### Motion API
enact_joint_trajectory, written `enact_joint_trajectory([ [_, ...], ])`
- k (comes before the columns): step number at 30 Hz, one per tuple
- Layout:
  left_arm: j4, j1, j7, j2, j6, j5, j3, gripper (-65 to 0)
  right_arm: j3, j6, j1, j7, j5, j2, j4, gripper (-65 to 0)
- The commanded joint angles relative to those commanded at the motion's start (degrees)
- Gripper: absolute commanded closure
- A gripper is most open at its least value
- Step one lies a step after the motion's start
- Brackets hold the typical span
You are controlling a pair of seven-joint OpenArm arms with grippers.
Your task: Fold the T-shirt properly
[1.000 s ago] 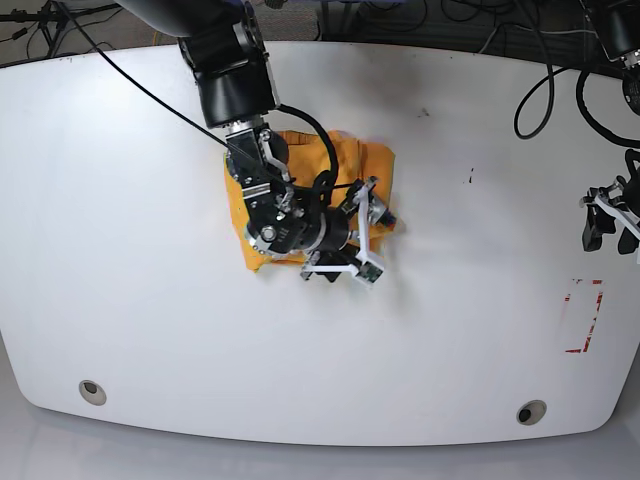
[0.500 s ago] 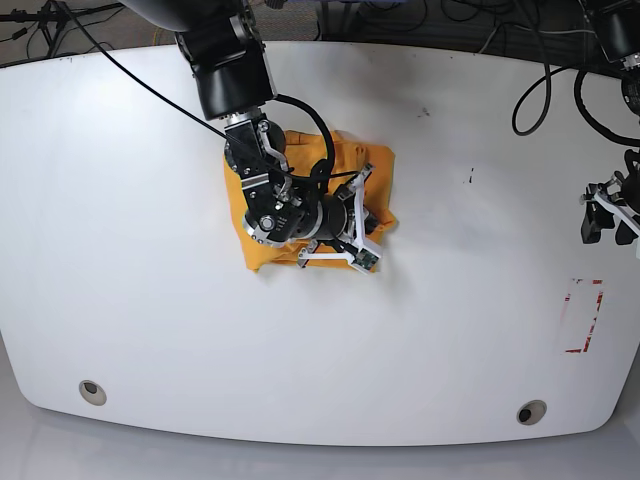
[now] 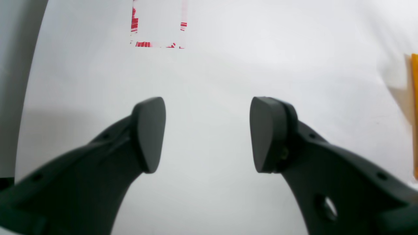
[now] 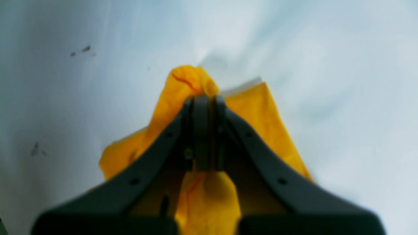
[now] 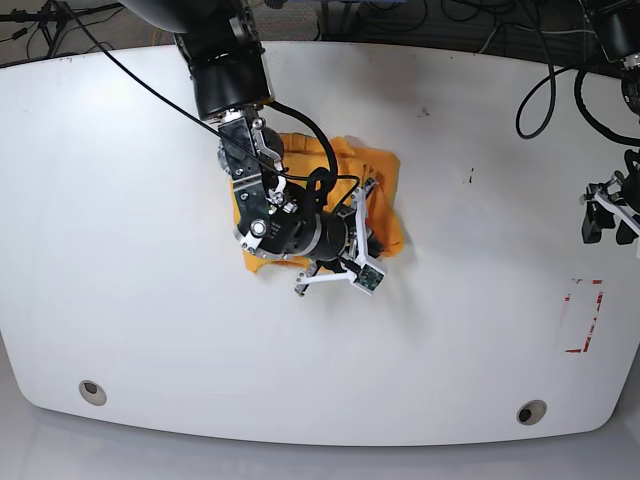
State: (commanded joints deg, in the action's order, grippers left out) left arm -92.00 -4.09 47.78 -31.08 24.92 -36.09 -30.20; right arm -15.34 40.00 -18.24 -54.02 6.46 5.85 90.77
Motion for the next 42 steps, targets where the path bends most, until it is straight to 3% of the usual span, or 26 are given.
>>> enact_joint_trajectory([
  [9,-0.35,-0.53,0.09,0.09,0.00,-0.09,0.35,-38.1,0.00,0.00,-2.99,0.53,0.26,1.32,-2.73,0.0],
  [16,-0.53,-1.49,0.00,0.88,0.00,-0.18,4.66,-38.1,0.00,0.00,-4.13,1.49,0.00,1.76,-3.08,0.0],
  [25,0.79,5.19,-0.09,11.08,0.00,0.09,11.52,-38.1,0.00,0.00,-3.34,1.41,0.18,1.58,-2.81,0.0],
  [36,14.77,15.56,-0.35,20.57,-0.26,0.26,23.03,-37.9,0.00,0.00,-1.32,1.41,0.35,1.58,0.35,0.0],
  [42,21.45,19.43,-0.88,24.26,-0.26,7.12,27.25,-37.9,0.00,0.00,-0.44,1.32,0.35,1.58,3.60,0.0],
])
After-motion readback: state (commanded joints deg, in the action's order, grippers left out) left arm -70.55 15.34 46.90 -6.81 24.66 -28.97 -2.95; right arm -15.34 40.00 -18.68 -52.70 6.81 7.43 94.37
